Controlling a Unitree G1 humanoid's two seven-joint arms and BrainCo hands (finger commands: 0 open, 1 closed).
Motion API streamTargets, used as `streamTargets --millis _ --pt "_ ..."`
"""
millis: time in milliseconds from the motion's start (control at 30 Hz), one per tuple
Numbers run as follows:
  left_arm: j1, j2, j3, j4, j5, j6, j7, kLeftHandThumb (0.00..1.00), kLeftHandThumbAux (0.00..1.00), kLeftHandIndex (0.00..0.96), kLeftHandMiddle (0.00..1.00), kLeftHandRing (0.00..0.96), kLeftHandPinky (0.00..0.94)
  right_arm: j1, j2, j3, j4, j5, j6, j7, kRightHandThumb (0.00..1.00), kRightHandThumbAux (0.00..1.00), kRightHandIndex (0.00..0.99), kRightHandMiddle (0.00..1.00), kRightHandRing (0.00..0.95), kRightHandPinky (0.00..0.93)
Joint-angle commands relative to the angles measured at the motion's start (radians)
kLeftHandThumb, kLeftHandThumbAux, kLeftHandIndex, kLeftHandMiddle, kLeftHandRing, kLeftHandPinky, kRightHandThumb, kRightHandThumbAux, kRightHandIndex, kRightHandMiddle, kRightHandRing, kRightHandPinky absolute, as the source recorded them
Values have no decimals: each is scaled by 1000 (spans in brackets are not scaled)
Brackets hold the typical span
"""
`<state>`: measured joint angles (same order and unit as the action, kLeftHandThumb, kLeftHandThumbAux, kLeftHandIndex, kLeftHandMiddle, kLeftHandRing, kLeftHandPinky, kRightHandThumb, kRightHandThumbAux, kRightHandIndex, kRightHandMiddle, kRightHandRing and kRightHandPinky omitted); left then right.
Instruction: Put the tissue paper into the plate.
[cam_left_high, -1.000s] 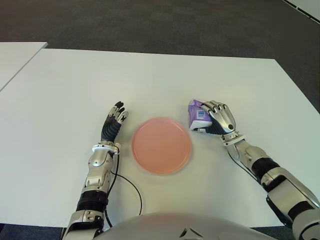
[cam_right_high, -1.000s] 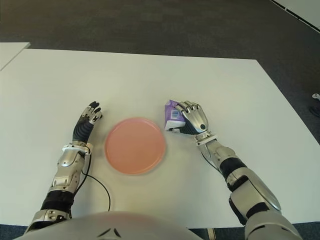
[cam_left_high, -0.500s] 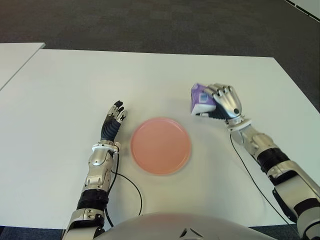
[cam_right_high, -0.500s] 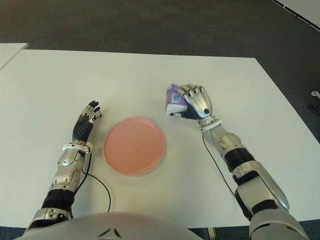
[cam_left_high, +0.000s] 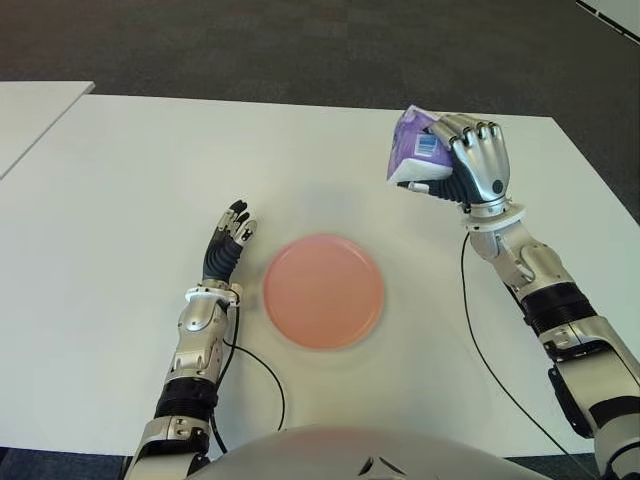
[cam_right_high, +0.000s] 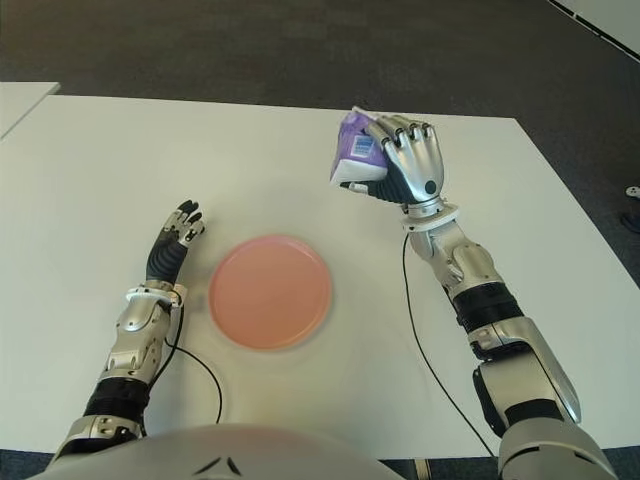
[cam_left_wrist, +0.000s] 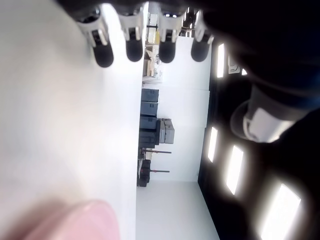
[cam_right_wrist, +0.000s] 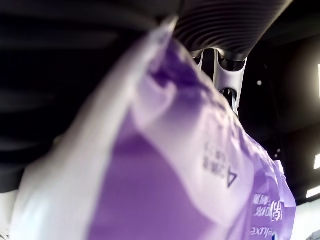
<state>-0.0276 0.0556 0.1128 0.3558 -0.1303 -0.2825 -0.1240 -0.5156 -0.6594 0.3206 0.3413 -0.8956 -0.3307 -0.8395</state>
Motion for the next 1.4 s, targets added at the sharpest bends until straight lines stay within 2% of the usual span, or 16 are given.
streamTargets --millis 33,167,333,533,733,867,967,1100,1400 --pt "23 -8 1 12 5 33 13 0 519 0 0 0 0 43 31 -40 -82 17 30 48 855 677 398 531 850 838" --pt "27 -8 0 4 6 43 18 0 518 0 0 0 0 78 60 -48 -176 -16 46 58 855 677 397 530 852 840" --pt "30 -8 -1 -1 10 45 20 0 518 0 0 0 0 110 72 -47 -221 -73 59 47 854 678 396 530 856 846" --pt "33 -8 -6 -4 17 36 19 0 516 0 0 0 0 145 112 19 -270 -169 57 51 853 679 395 529 852 836" --pt "39 -12 -10 -16 16 48 17 0 505 0 0 0 0 223 117 121 -330 -209 -14 108 854 678 397 526 827 816" --pt "42 -16 -10 -20 16 51 19 0 503 0 0 0 0 233 84 115 -373 -162 -88 171 854 678 399 524 814 808" --pt "45 -19 -10 -21 14 44 17 0 501 0 0 0 0 251 85 146 -365 -113 -174 238 854 678 400 524 807 808" --pt "50 -21 -11 -23 12 37 13 0 499 0 0 0 0 259 78 162 -353 -74 -250 308 854 678 399 524 802 807" --pt "52 -21 -8 -18 4 30 4 0 503 0 0 0 0 227 97 175 -292 -85 -325 368 852 679 398 527 794 795"
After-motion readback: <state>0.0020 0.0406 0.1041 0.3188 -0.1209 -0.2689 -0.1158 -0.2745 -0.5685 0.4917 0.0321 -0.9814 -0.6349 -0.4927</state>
